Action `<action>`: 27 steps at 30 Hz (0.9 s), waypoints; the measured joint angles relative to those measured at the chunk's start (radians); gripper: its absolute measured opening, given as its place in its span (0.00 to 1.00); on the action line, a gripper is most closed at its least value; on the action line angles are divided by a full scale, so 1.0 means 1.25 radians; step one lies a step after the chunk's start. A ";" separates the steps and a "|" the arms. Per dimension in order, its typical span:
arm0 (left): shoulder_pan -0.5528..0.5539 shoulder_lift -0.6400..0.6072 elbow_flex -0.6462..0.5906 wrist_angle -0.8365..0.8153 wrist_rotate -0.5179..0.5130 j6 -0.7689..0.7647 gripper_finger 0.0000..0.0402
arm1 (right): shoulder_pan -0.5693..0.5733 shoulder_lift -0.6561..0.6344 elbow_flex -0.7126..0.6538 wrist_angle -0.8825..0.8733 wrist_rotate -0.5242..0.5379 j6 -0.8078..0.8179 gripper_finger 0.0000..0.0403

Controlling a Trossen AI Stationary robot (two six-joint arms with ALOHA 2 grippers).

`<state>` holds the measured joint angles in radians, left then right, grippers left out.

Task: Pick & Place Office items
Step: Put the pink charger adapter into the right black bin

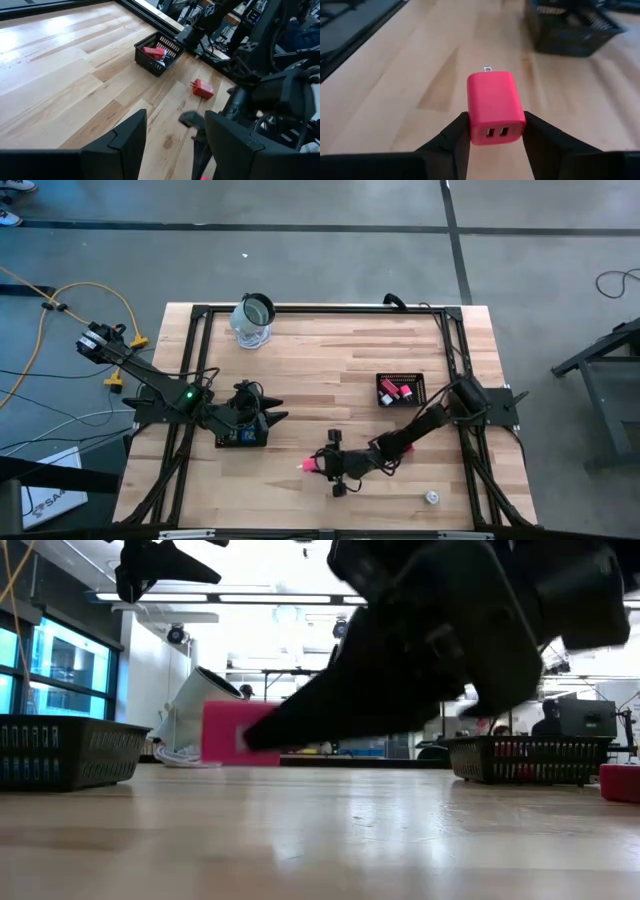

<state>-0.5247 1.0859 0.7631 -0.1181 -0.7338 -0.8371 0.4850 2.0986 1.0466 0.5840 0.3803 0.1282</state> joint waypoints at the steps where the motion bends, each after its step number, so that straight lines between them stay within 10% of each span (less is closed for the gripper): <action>1: 0.000 0.000 0.000 0.000 0.000 0.000 0.48 | 0.000 -0.011 0.000 -0.013 0.011 0.000 0.36; 27: 0.000 0.000 0.000 0.013 0.000 0.000 0.48 | -0.005 -0.323 -0.249 -0.137 0.205 0.108 0.36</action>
<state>-0.5247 1.0859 0.7631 -0.1024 -0.7337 -0.8371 0.4789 1.6945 0.7352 0.4131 0.6368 0.2629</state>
